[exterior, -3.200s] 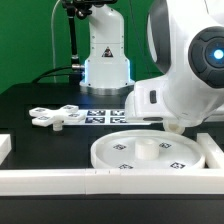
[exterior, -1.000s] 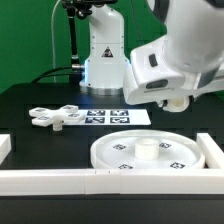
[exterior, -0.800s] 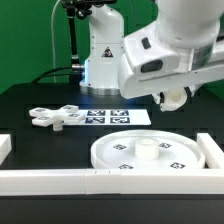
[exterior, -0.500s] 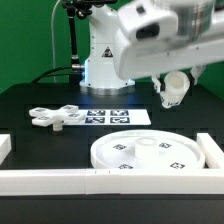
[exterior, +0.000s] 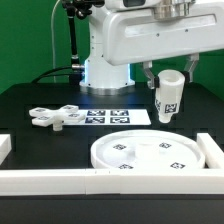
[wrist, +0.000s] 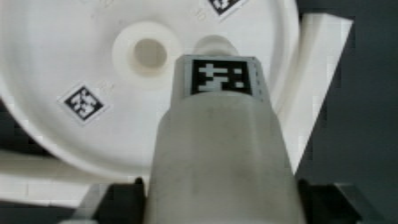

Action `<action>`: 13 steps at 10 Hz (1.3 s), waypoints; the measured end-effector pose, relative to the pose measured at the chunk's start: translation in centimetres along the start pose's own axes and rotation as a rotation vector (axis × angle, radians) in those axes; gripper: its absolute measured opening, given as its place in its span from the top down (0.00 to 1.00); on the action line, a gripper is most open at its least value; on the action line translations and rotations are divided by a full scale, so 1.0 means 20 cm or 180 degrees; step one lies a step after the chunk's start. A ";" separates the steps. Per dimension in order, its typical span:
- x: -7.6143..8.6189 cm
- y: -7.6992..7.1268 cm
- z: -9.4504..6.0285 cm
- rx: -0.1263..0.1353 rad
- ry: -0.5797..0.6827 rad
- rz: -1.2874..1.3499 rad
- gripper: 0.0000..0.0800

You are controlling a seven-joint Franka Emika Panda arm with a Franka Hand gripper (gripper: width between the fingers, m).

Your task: Assemble round table

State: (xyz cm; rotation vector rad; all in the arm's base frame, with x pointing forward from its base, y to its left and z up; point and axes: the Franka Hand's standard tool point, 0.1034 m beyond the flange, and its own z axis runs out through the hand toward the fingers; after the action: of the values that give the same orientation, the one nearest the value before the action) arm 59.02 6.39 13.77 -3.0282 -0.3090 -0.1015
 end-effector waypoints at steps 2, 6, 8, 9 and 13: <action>0.05 0.08 0.00 -0.0165 0.0521 -0.0180 0.49; 0.04 0.14 0.01 -0.0341 0.0985 -0.0233 0.49; 0.00 0.14 0.04 -0.0358 0.0987 -0.0247 0.49; -0.03 0.14 0.05 -0.0360 0.0978 -0.0247 0.49; -0.10 0.11 0.09 -0.0350 0.0919 -0.0271 0.49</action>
Offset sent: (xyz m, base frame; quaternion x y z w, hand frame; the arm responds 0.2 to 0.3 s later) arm 0.0000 0.0000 0.0000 0.0000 0.1938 0.0000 0.9810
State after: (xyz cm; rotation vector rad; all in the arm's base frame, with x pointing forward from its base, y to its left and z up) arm 57.61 4.00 11.54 -3.0480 -0.4174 -0.5735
